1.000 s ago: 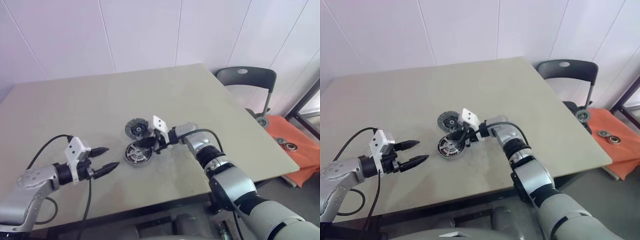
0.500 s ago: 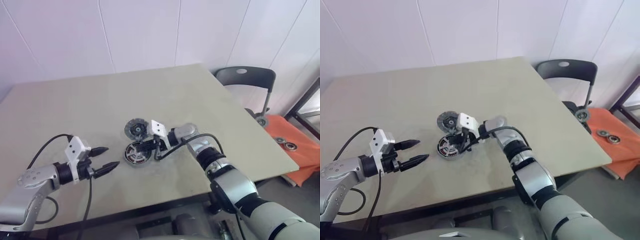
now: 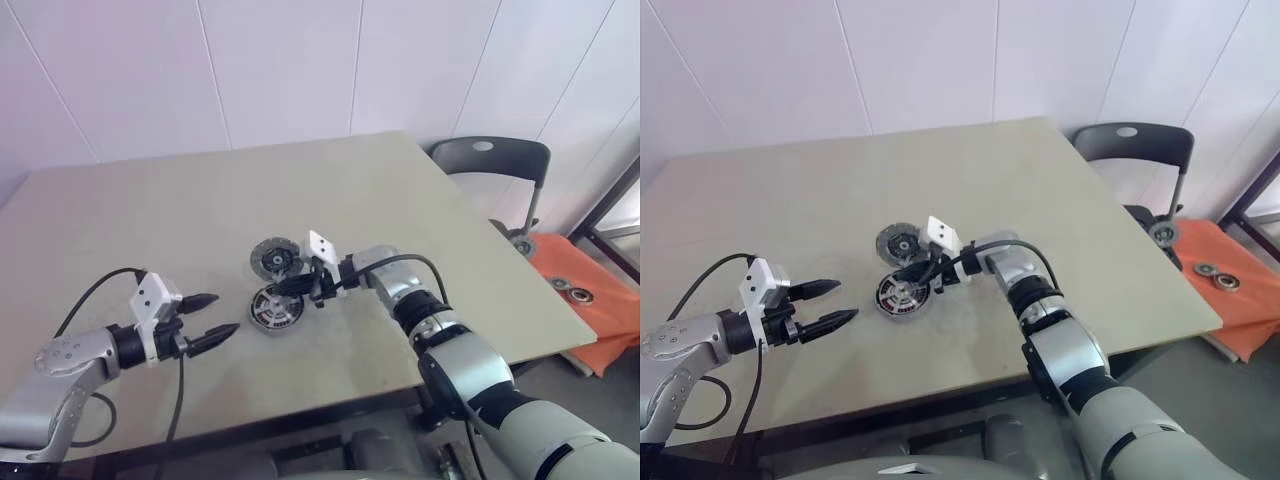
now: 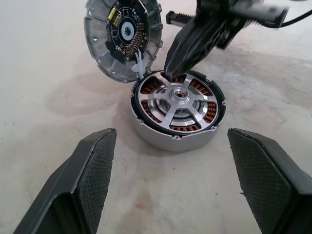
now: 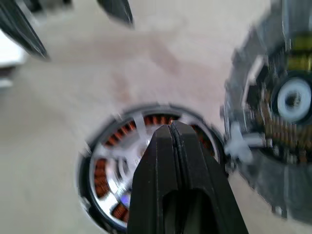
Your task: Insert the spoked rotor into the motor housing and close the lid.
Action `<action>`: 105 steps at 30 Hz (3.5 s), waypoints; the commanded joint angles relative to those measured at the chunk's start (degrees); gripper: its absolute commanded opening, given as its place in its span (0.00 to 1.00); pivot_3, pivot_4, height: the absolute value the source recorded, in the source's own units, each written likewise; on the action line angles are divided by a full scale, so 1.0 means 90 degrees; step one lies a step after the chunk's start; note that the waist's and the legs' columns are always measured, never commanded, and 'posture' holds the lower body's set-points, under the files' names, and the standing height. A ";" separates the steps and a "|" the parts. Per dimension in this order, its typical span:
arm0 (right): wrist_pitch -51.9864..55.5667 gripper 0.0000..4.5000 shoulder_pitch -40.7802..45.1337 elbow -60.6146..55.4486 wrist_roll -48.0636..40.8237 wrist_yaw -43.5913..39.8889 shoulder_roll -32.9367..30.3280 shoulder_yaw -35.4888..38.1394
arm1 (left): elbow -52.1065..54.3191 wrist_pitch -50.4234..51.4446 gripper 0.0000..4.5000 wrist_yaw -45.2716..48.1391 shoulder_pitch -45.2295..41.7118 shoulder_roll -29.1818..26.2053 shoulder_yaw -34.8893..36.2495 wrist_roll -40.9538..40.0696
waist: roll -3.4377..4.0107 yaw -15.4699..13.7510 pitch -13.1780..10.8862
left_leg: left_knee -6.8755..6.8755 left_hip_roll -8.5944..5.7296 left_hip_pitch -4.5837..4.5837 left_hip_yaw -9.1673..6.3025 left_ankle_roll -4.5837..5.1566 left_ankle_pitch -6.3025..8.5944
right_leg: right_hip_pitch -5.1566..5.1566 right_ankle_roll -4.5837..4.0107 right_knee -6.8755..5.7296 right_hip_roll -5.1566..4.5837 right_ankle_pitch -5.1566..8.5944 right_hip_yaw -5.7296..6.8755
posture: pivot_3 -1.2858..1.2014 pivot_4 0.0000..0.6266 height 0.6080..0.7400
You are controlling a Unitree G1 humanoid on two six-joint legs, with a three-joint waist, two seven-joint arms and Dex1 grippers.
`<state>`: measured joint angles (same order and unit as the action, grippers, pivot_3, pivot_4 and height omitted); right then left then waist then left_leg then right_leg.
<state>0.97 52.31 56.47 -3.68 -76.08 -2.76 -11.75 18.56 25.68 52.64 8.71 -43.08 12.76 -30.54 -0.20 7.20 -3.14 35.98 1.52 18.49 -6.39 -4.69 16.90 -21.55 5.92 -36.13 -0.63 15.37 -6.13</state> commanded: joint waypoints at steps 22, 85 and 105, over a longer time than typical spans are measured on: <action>-0.0597 0.00 0.0230 0.0515 0.0723 0.0765 -0.0127 -0.0399 | 0.0075 -0.0098 0.86 0.0035 -0.0059 -0.0066 0.0170 0.0003 | 0.0004 0.0005 -0.0003 | 0.0026 0.0000 -0.0023 0.0001 -0.0001 -0.0001 | 0.0026 -0.0014 -0.0004 0.0002 0.0024 -0.0002 | 0.52 0.00 1.00; -0.8581 0.58 0.2475 0.1013 0.4148 0.2103 -0.1046 -0.3533 | 0.0621 -0.0328 0.86 -0.0223 0.0232 0.0287 -0.0159 0.0222 | 0.0001 -0.0008 -0.0001 | 0.0017 -0.0003 0.0077 -0.0005 0.0008 0.0005 | -0.0082 0.0000 -0.0028 -0.0004 0.0003 -0.0001 | 0.52 0.00 1.00; -0.8119 0.58 0.2764 0.1422 0.4999 0.2864 -0.0775 -0.3966 | 0.0726 -0.0308 0.86 -0.0397 0.0302 0.0392 -0.0213 0.0219 | -0.0004 -0.0010 0.0002 | 0.0018 -0.0003 0.0076 -0.0005 0.0007 0.0005 | -0.0085 -0.0002 -0.0034 -0.0003 0.0003 -0.0001 | 0.52 0.00 1.00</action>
<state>-72.30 75.09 69.11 40.82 -51.06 -9.88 -47.42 23.36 23.42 49.42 11.62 -39.67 10.26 -28.19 -0.23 7.11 -3.12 36.15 1.49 19.17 -6.44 -4.62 16.94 -22.32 5.90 -36.44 -0.66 15.40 -6.13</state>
